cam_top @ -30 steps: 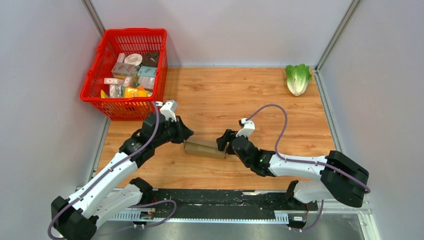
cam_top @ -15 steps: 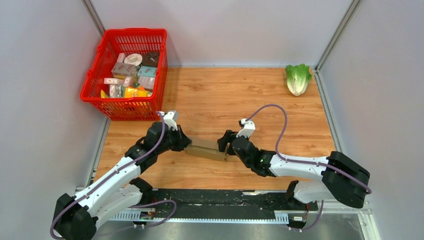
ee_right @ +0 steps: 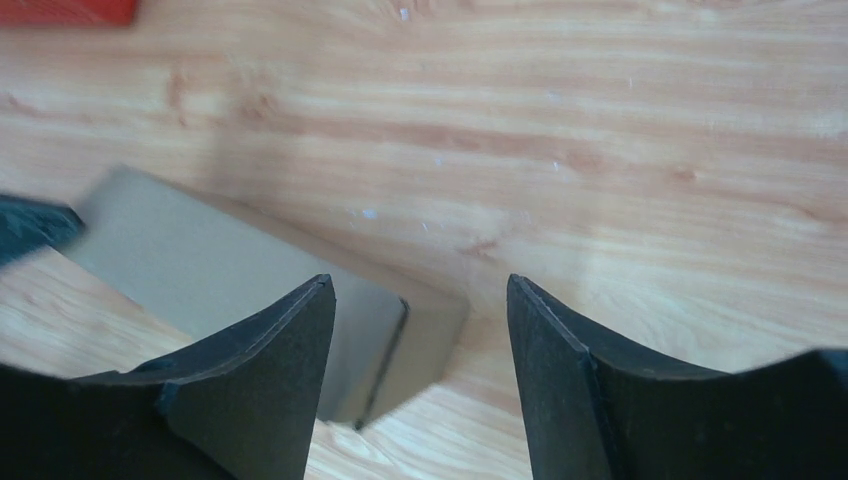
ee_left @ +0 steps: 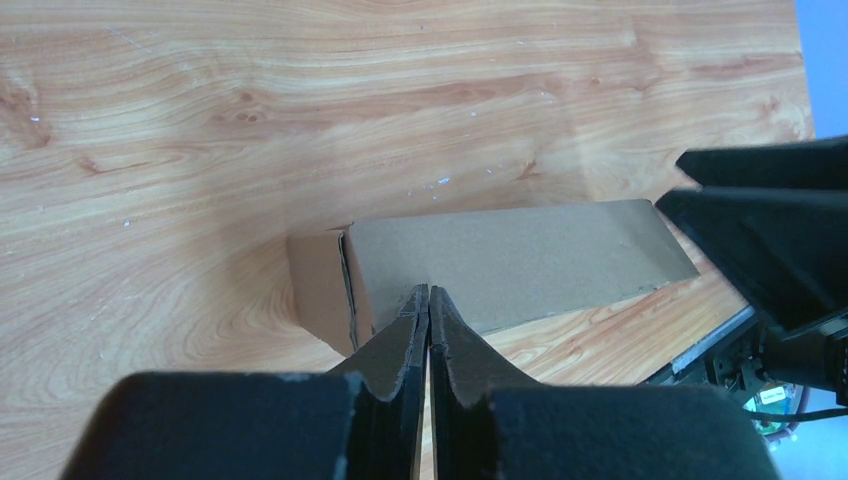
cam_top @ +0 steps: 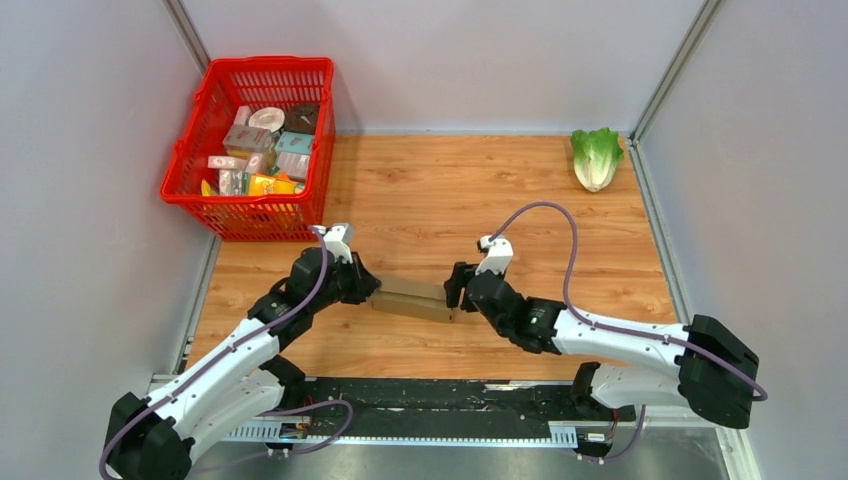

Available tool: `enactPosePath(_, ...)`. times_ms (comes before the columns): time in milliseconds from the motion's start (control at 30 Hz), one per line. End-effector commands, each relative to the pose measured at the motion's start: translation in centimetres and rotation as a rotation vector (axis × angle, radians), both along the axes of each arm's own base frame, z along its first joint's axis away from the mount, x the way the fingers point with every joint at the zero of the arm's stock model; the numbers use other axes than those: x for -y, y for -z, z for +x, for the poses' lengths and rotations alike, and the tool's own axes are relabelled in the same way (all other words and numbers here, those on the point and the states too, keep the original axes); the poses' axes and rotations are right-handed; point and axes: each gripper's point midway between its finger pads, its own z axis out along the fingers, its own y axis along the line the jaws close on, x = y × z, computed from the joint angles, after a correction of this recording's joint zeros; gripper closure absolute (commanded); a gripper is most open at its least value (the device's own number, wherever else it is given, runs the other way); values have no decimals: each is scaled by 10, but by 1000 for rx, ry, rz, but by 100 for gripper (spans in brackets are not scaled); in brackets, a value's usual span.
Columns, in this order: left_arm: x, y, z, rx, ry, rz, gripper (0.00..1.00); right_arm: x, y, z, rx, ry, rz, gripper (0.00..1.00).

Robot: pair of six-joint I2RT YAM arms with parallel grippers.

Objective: Fold the paper box

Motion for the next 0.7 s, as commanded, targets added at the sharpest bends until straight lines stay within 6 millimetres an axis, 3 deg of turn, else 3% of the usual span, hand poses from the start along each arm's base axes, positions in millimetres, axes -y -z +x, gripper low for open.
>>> enactPosePath(0,-7,17,-5,-23,0,42,91,4,16,-8,74,10,-58,36)
enactPosePath(67,-8,21,-6,-30,-2,46,91,3,32,-17,89,2,-97,40)
enactPosePath(233,-11,26,-7,-35,-10,57,92,21,41,-14,170,117,-170,46)
enactPosePath(333,-14,30,-10,-36,-15,65,92,18,24,-13,193,94,-174,46)
enactPosePath(500,-18,35,-12,-39,-26,70,92,0,-21,-15,205,25,-114,44)
enactPosePath(567,-16,36,-13,-42,-21,65,92,-2,-23,-18,206,6,-98,44)
enactPosePath(667,-17,40,-14,-47,-19,65,92,-3,-6,-23,192,-25,-69,45)
